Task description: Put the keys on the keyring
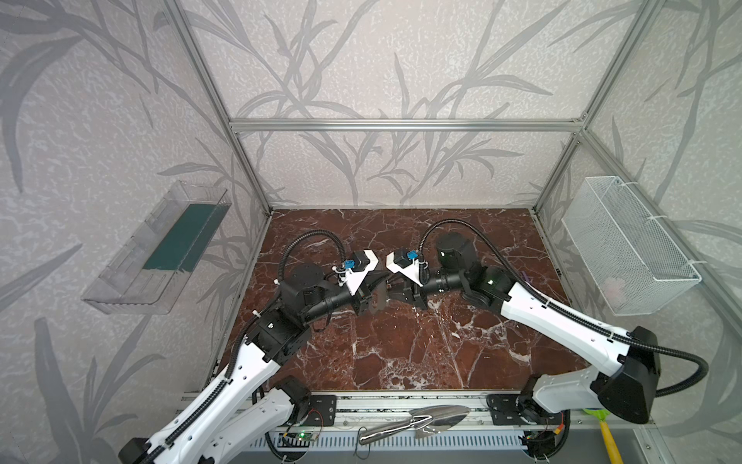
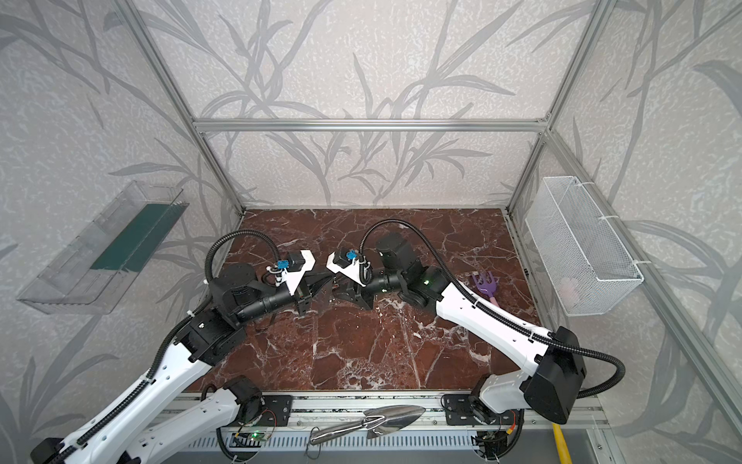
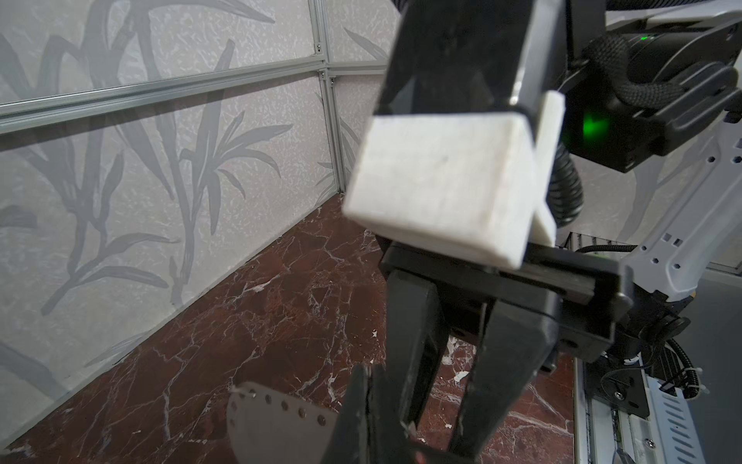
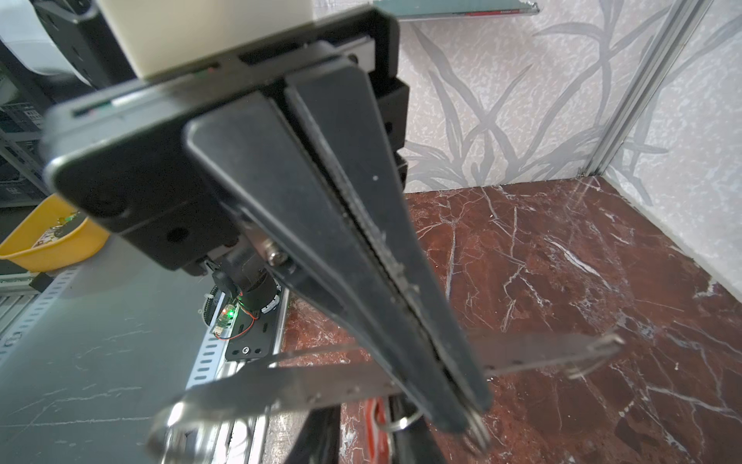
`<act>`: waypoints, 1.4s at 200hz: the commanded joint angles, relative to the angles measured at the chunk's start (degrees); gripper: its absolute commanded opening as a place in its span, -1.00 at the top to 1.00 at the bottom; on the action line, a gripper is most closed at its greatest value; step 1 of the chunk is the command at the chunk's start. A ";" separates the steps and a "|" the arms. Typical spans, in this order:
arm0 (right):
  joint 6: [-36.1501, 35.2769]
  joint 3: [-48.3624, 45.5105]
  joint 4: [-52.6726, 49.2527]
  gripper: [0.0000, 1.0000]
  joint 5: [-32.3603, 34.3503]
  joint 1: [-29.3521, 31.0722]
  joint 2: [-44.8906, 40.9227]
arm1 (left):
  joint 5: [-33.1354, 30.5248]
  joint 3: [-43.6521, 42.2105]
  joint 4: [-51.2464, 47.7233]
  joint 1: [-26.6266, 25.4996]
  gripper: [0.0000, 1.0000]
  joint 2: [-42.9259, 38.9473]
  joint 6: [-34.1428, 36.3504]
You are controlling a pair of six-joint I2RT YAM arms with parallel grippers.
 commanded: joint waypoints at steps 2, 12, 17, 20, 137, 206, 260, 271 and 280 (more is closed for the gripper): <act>-0.91 0.33 -0.33 0.41 2.37 0.27 -0.77 | 0.29 -0.65 2.44 0.19 1.00 -1.13 -0.06; -1.27 0.10 -1.03 0.39 3.72 -0.08 -1.17 | 0.39 -0.71 2.39 0.09 1.00 -1.30 -0.06; -1.40 -0.05 -1.31 0.39 4.11 -0.41 -1.53 | 0.47 -0.75 2.43 0.15 1.00 -1.39 -0.06; -1.38 -0.21 -1.41 0.39 4.23 -0.58 -1.67 | 0.48 -0.71 2.44 0.16 1.00 -1.47 -0.06; -1.87 -1.40 -1.29 0.33 3.42 -4.48 -7.79 | 1.45 -0.61 1.56 0.26 1.00 -1.76 0.65; -2.34 0.89 -0.88 0.58 0.01 -4.79 -4.01 | 3.21 -0.10 0.62 0.24 1.00 -1.36 0.82; -1.65 1.77 0.09 0.63 -2.26 -4.79 -2.56 | 3.81 0.07 0.31 0.22 1.00 -1.13 1.00; -1.52 1.88 0.07 0.64 -2.52 -4.79 -2.45 | 3.80 0.08 0.18 0.27 1.00 -1.12 1.00; -1.37 1.94 0.28 0.65 -2.95 -4.79 -2.34 | 3.76 0.12 0.10 0.26 1.00 -1.09 1.00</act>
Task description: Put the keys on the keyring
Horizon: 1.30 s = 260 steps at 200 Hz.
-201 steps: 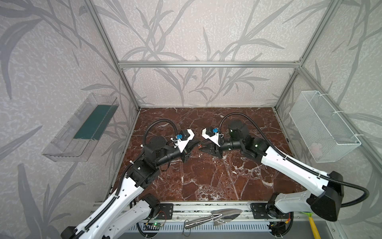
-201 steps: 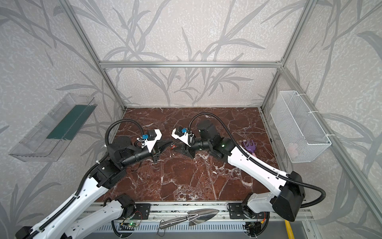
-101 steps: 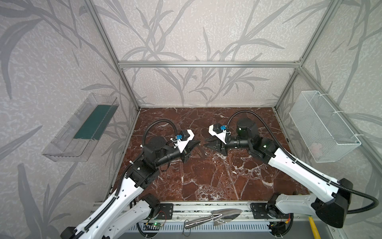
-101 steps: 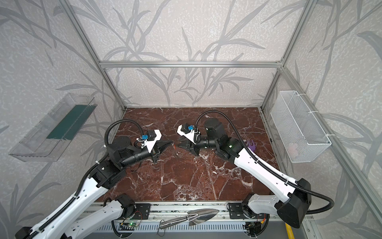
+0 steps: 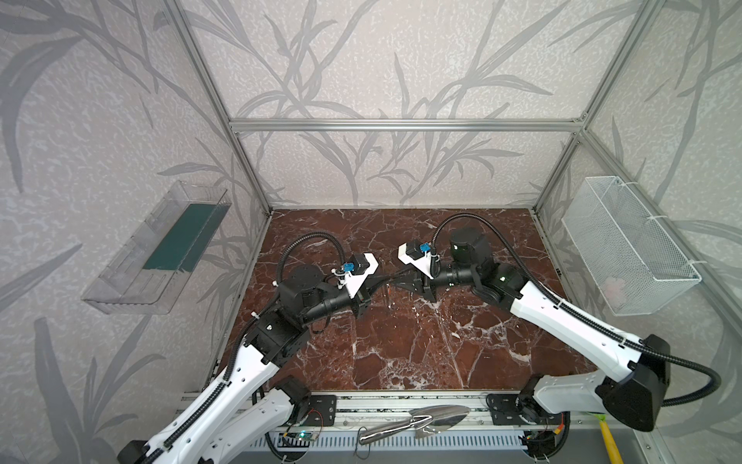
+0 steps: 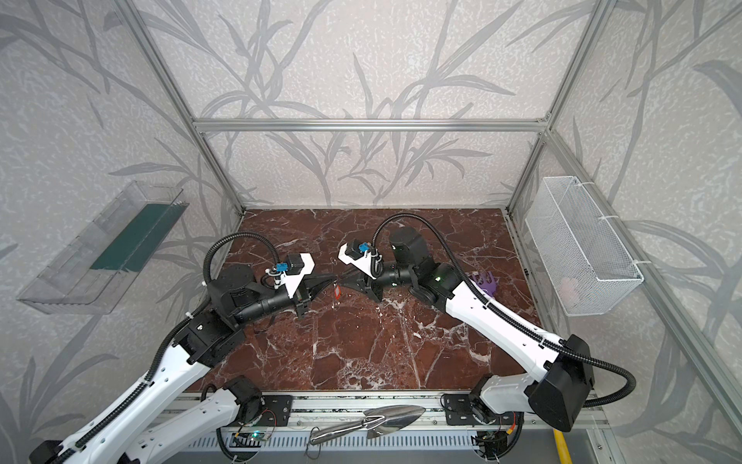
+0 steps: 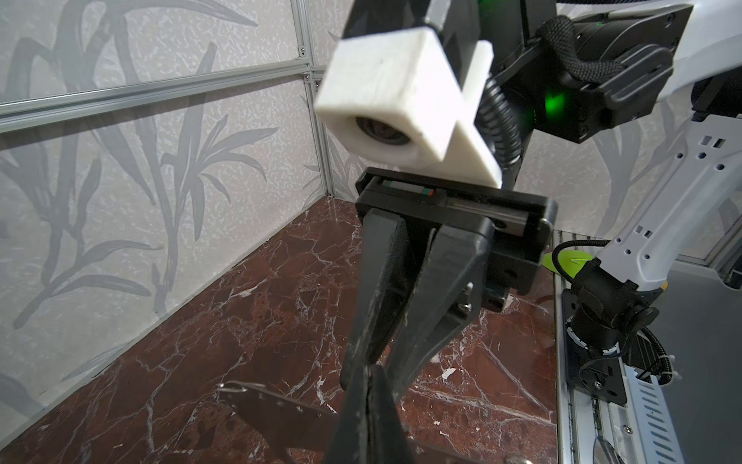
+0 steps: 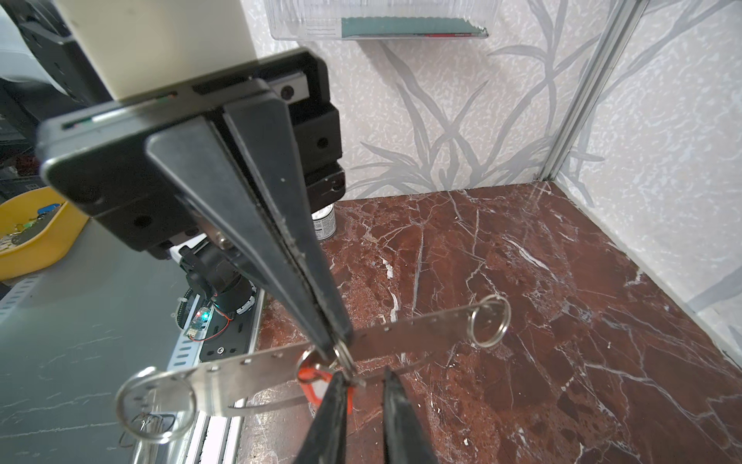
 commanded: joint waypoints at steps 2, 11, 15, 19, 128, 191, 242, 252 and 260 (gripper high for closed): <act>0.79 2.17 1.45 0.65 -2.34 -0.13 0.24 | 0.99 0.54 0.44 0.27 1.00 -0.24 0.89; 0.82 2.18 1.66 0.66 -2.80 -0.13 0.24 | 1.07 0.55 0.44 0.22 1.00 -0.22 0.98; 0.89 2.13 1.73 0.67 -2.99 -0.13 0.17 | 1.11 0.59 0.46 0.26 1.00 -0.23 0.98; 1.01 2.14 1.80 0.67 -3.17 -0.13 0.15 | 1.11 0.54 0.46 0.27 1.00 -0.24 0.98; 2.96 2.64 3.62 0.85 -5.71 -0.04 1.36 | 1.61 0.66 0.30 0.24 1.00 -0.06 0.98; 3.49 2.63 4.43 1.00 -6.27 0.04 1.29 | 1.07 0.84 -0.12 0.26 1.00 0.03 1.00; -0.92 5.02 -3.05 1.00 -1.77 0.00 1.72 | -3.09 1.65 -1.02 0.19 0.52 -0.57 0.36; -2.07 5.72 -4.95 1.00 -0.86 0.04 1.94 | -3.60 1.60 -0.95 0.24 0.47 -0.99 0.44; -2.81 6.23 -6.27 1.00 -0.21 0.04 2.08 | -4.08 1.59 -0.95 0.24 0.46 -1.35 0.53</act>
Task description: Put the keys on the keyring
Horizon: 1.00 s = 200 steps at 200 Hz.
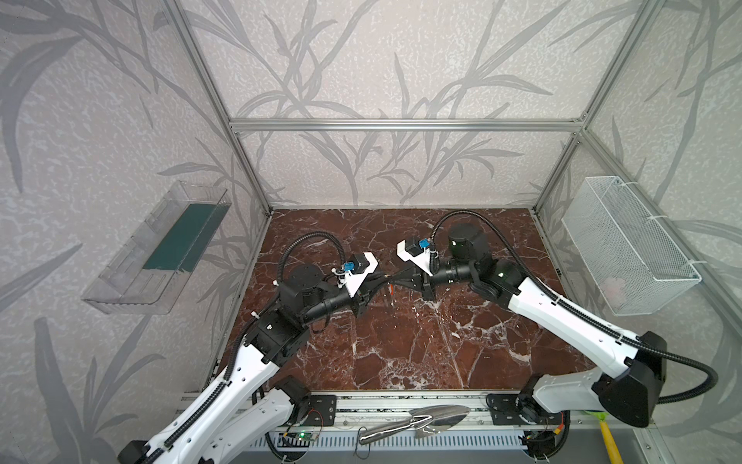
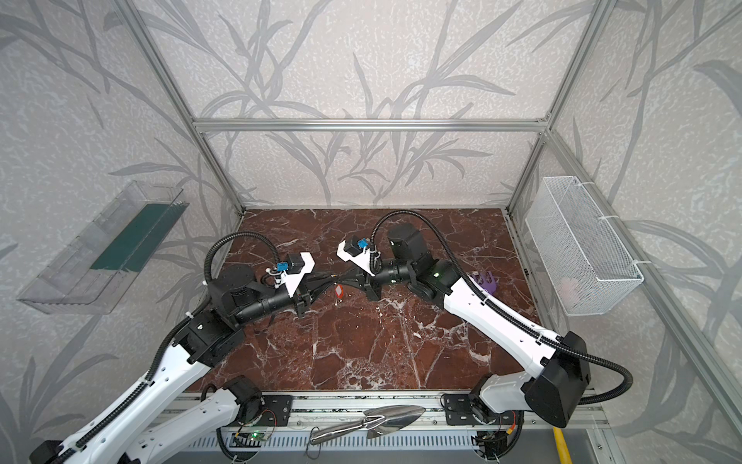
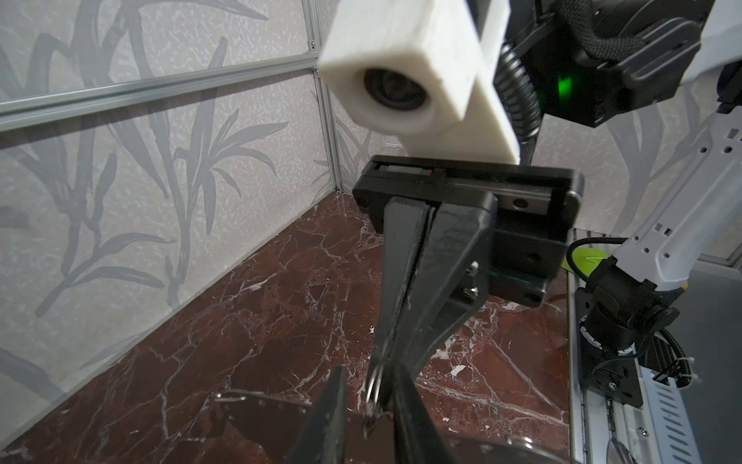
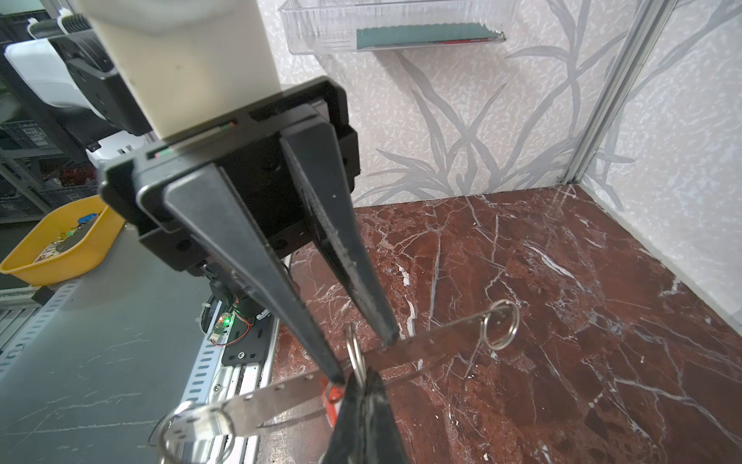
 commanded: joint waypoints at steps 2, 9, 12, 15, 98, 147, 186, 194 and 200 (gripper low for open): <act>-3.62 3.27 -4.36 1.00 2.60 0.31 0.53 | -2.04 1.63 -0.27 0.00 0.46 -1.48 0.25; -4.30 3.67 -5.50 1.00 3.37 0.31 0.62 | -2.56 1.61 -0.35 -0.04 0.46 -1.82 0.37; -4.47 3.75 -5.78 1.00 3.61 0.31 0.64 | -2.76 1.65 -0.42 0.00 0.46 -2.00 0.41; -4.86 3.94 -6.42 1.00 4.05 0.31 0.68 | -2.94 1.59 -0.47 -0.03 0.46 -2.15 0.45; -21.58 19.68 -31.03 1.00 11.64 2.05 6.77 | -1.84 3.31 -3.90 0.06 0.48 -1.45 1.68; -26.60 28.97 -42.96 1.00 16.35 4.80 11.95 | -1.25 3.56 -4.63 0.04 0.48 -0.98 2.03; -27.68 34.60 -48.90 1.00 20.23 6.66 15.40 | 1.06 5.02 -7.32 -0.01 0.52 1.06 2.73; -27.67 35.10 -49.27 1.00 20.49 6.93 15.64 | 1.74 5.26 -7.75 0.04 0.54 1.47 2.91; -27.68 35.26 -49.36 1.00 20.65 7.06 15.78 | 1.92 5.34 -7.96 -0.03 0.57 1.76 3.00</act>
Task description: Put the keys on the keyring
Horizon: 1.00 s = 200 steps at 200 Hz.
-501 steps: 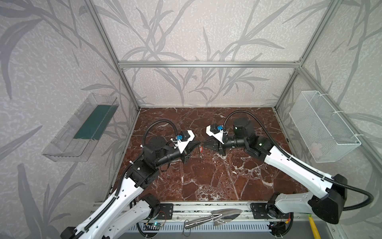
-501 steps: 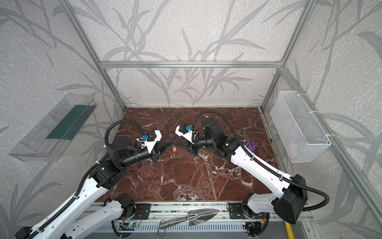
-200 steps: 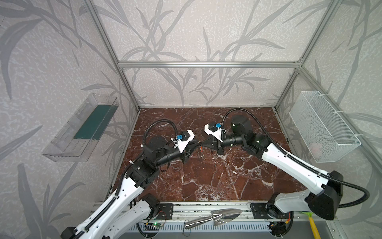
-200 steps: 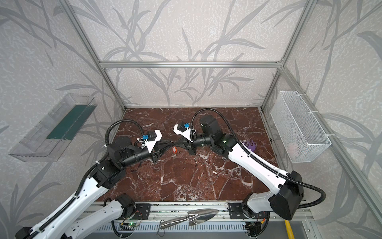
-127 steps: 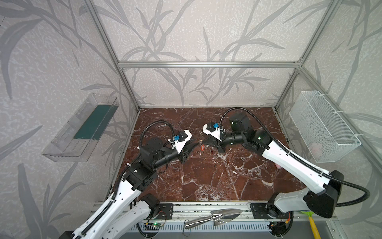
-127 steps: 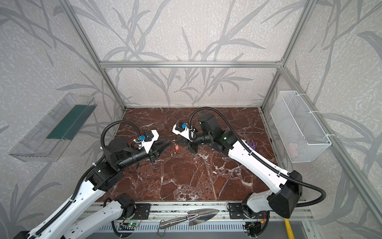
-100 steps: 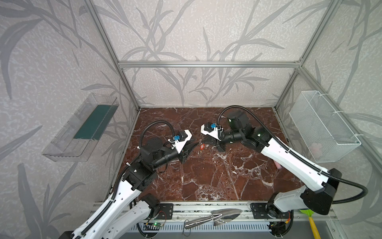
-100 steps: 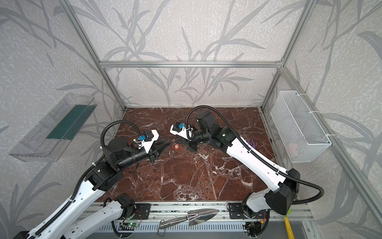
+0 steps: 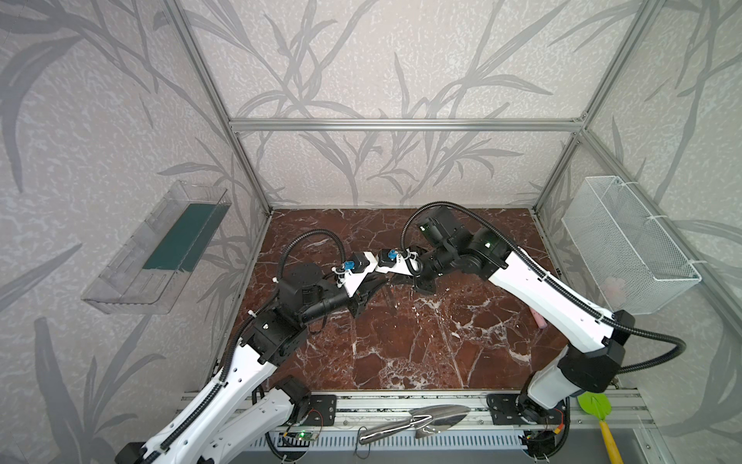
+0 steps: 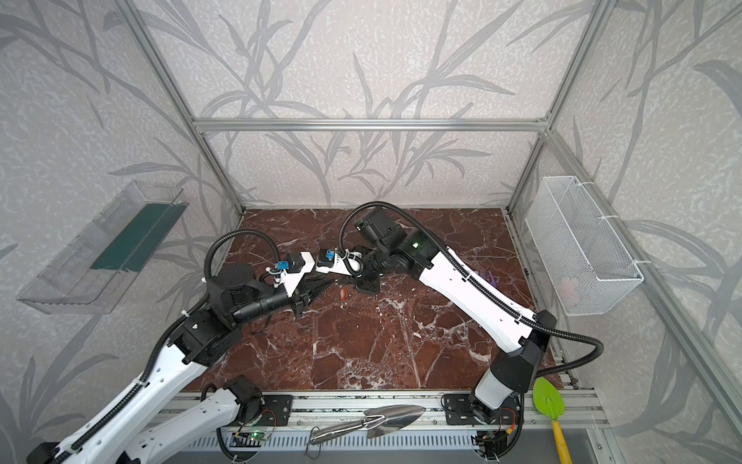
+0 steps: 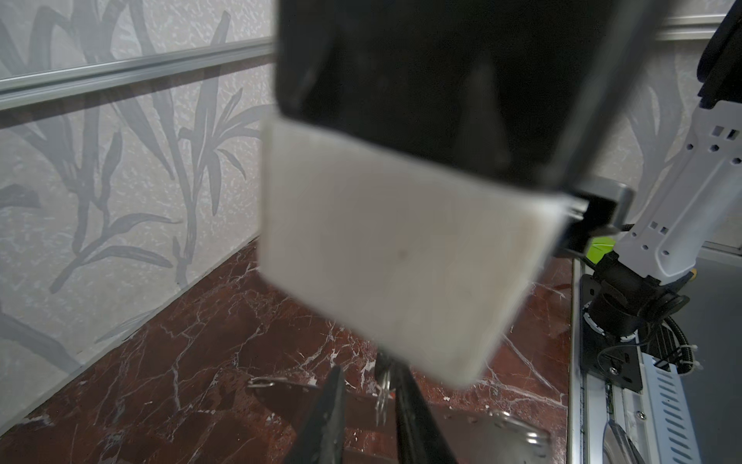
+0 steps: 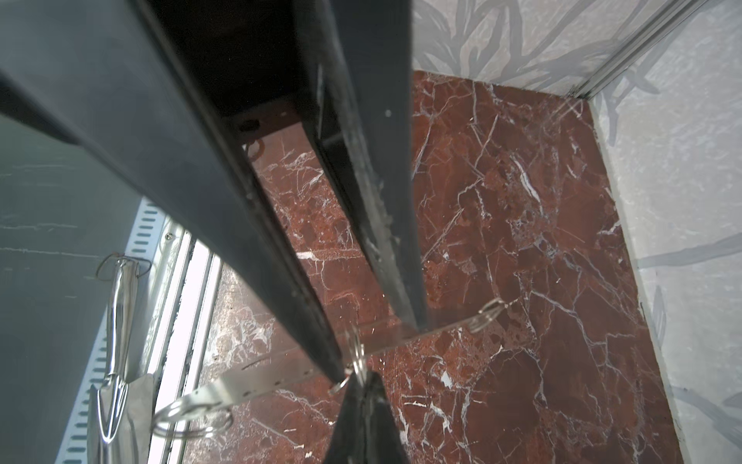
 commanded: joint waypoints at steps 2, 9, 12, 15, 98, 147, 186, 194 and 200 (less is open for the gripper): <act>-1.60 2.61 -4.99 1.00 2.10 0.84 0.58 | 2.57 2.42 -2.26 0.00 0.58 0.96 1.47; -1.69 2.64 -5.04 1.00 2.17 0.95 0.59 | 2.66 2.40 -2.36 0.00 0.60 1.17 1.54; -1.69 2.71 -5.02 1.00 2.23 1.02 0.57 | 2.62 2.38 -2.41 -0.03 0.61 1.20 1.55; -1.69 2.72 -5.04 1.00 2.24 1.04 0.59 | 2.65 2.43 -2.45 0.00 0.61 1.22 1.56; -1.16 2.88 -4.19 1.00 2.54 0.98 0.29 | 3.87 1.28 -0.89 -0.06 0.69 1.55 1.22; -1.60 5.19 -6.25 1.00 1.99 0.00 1.33 | -3.52 -2.60 7.32 0.00 0.60 -2.77 -4.01; -2.85 8.07 -9.71 1.00 2.20 -0.30 2.52 | -5.22 -12.26 17.51 -0.35 0.52 -7.99 -5.45; -2.84 8.38 -9.86 1.00 2.19 -0.50 2.65 | -5.87 -13.42 18.29 -0.45 0.52 -8.26 -4.73; -2.82 8.59 -9.93 1.00 1.75 -0.73 2.62 | -5.69 -13.83 18.19 -0.47 0.52 -8.35 -3.90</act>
